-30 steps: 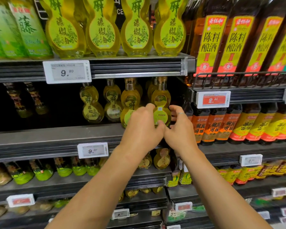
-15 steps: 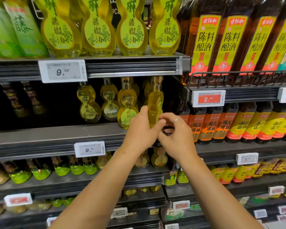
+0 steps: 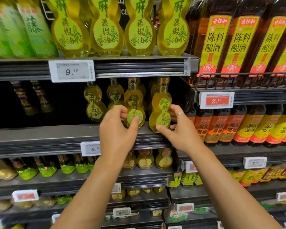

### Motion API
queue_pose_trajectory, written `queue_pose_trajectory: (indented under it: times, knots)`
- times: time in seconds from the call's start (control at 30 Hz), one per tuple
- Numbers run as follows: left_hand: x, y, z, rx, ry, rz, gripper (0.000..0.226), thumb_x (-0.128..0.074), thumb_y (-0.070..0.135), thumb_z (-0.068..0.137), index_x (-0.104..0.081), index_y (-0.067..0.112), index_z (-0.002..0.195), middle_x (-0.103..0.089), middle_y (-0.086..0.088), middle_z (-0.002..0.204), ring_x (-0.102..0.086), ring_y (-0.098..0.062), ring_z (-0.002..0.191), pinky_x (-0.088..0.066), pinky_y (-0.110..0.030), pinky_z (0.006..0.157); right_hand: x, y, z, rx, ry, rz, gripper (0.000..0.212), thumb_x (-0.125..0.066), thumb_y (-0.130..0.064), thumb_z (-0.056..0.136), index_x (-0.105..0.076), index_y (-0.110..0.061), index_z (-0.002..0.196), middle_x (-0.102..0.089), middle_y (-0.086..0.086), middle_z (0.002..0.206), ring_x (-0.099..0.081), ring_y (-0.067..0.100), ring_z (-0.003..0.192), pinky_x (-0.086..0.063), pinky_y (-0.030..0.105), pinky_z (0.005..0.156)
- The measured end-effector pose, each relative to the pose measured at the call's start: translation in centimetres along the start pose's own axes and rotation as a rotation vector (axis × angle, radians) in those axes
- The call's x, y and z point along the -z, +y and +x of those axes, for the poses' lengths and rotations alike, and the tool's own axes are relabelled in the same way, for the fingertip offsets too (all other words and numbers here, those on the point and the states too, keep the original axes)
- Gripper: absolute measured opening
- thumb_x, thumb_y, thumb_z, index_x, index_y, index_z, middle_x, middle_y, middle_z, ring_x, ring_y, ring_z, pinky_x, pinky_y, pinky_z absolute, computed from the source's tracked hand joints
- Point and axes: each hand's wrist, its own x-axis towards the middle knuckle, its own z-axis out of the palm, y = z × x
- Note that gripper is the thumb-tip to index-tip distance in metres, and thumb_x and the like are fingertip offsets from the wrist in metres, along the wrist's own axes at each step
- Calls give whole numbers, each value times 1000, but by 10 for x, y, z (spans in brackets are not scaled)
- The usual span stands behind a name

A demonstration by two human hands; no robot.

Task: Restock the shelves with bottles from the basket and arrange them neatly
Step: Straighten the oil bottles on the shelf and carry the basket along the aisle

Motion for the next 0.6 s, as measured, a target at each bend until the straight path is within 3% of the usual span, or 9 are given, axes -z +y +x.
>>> queue_pose_trajectory:
  times: [0.07, 0.13, 0.27, 0.37, 0.43, 0.5, 0.6]
  knots:
    - [3, -13, 9, 66, -111, 62, 53, -77, 50, 82, -52, 23, 120, -53, 8, 108, -56, -14, 97, -57, -38, 80, 1, 2, 2, -1, 3, 6, 57, -78, -31, 88, -45, -30, 136, -62, -22, 118, -59, -7, 106, -51, 14, 75]
    - [4, -21, 17, 92, -207, 131, 64, -79, 56, 78, -50, 21, 123, -52, 6, 109, -58, -18, 97, -51, -31, 72, 3, 5, 4, -6, 16, 4, 49, -76, -29, 90, -47, -30, 129, -62, -19, 115, -59, -8, 103, -51, 14, 73]
    - [-3, -28, 27, 101, -305, 102, 55, -83, 52, 76, -57, 20, 113, -65, 8, 102, -62, -11, 97, -51, -25, 73, 8, 9, 9, -39, 22, 0, 45, -79, -28, 88, -48, -35, 120, -62, -15, 109, -62, -4, 94, -48, 11, 73]
    - [-8, -28, 28, 93, -285, 78, 40, -84, 39, 80, -63, 20, 108, -54, 22, 87, -55, 1, 83, -39, -1, 60, 12, 13, 12, -54, 32, -21, 46, -80, -30, 86, -49, -40, 118, -63, -17, 107, -64, -1, 91, -49, 15, 75]
    - [-11, -30, 29, 105, -267, 66, 37, -83, 36, 82, -68, 17, 110, -58, 17, 91, -51, 4, 80, -35, -1, 58, 13, 16, 14, -59, 45, -40, 46, -80, -33, 86, -49, -42, 118, -63, -19, 107, -65, -1, 91, -51, 19, 77]
    - [-11, -33, 31, 97, -276, 77, 35, -82, 36, 84, -70, 16, 110, -61, 11, 95, -53, -1, 83, -34, -6, 65, 13, 18, 17, -62, 58, -71, 46, -79, -37, 86, -48, -45, 119, -62, -22, 108, -66, -2, 92, -52, 22, 76]
    - [-11, -36, 34, 102, -281, 78, 31, -82, 37, 83, -71, 19, 106, -58, 20, 84, -54, 4, 76, -43, -15, 70, 13, 17, 19, -66, 66, -88, 46, -79, -39, 86, -48, -48, 119, -62, -25, 108, -66, -5, 90, -50, 19, 71]
